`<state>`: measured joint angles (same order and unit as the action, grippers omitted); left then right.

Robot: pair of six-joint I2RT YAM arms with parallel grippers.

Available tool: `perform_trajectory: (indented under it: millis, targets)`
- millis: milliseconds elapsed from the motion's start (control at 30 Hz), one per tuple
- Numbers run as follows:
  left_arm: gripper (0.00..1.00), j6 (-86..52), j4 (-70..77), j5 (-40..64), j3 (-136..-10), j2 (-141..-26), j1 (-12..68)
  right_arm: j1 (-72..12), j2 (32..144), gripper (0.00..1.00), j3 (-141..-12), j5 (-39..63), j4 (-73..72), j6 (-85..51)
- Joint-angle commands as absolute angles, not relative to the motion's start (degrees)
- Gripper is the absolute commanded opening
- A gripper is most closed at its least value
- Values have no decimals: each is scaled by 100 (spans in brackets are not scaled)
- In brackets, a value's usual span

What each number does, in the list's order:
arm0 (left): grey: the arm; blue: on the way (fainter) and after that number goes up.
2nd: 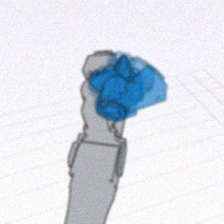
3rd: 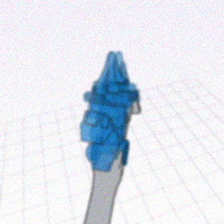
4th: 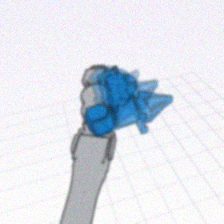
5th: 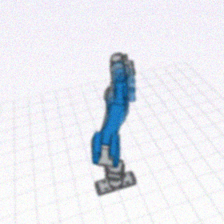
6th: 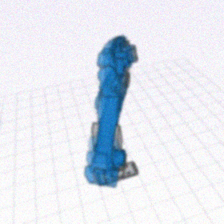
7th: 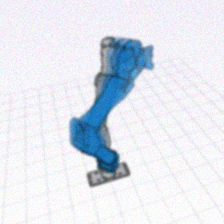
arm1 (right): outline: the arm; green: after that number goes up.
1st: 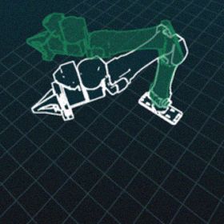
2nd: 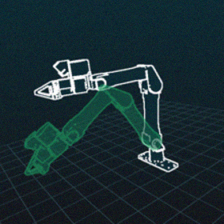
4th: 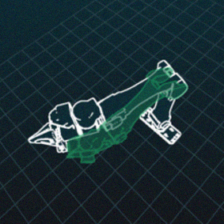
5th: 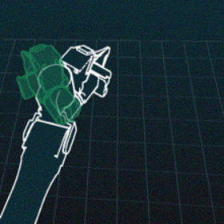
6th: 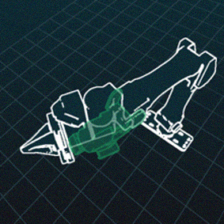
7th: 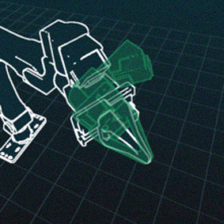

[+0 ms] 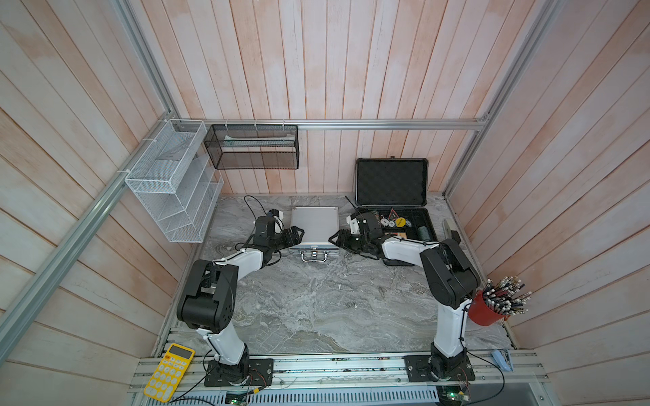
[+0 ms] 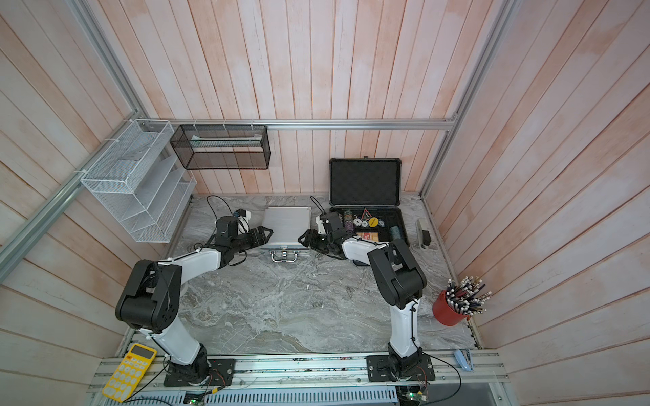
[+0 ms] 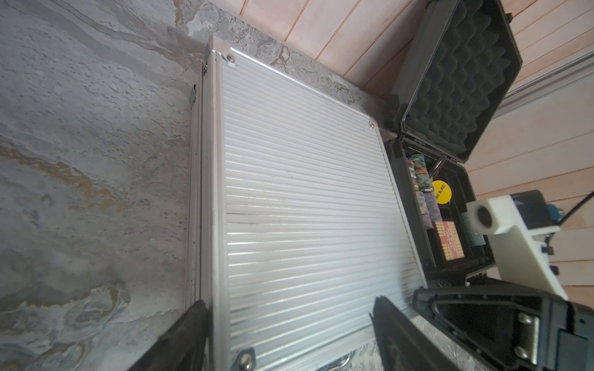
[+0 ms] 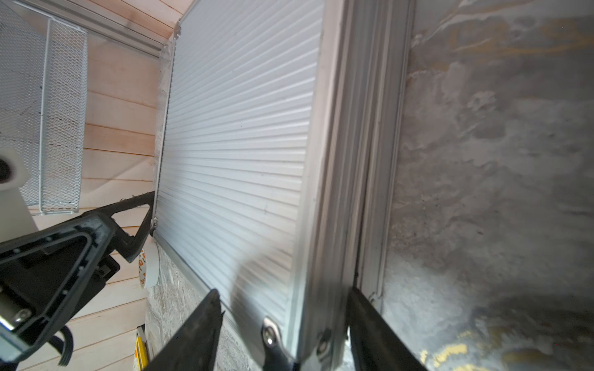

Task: Open the poker set cases
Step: Open the case lid on the poker set case.

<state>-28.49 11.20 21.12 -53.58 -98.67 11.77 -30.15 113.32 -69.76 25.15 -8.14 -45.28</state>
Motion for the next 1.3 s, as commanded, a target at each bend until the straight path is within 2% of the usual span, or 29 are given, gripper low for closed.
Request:
perform_trajectory:
  millis: [0,200,367,833,1267]
  targets:
    - [82,-2784,1315,2534,-5545,-9650,1336,-3003,11103,63,-6863,2927,-1377,-4796]
    - [83,-2760,1268,2470,-5535,-9472,1294,-2842,11015,62,-6431,3315,-2329,-5420]
    - [85,-2764,1241,2421,-5494,-9278,1184,-2769,10971,62,-6381,3478,-2581,-5610]
    - [89,-2724,946,2092,-4787,-7830,220,-2547,10932,63,-7013,3573,-2353,-5488]
    - [83,-2944,1493,2216,-4199,-8593,203,-2521,11317,63,-7931,3640,-2257,-5432]
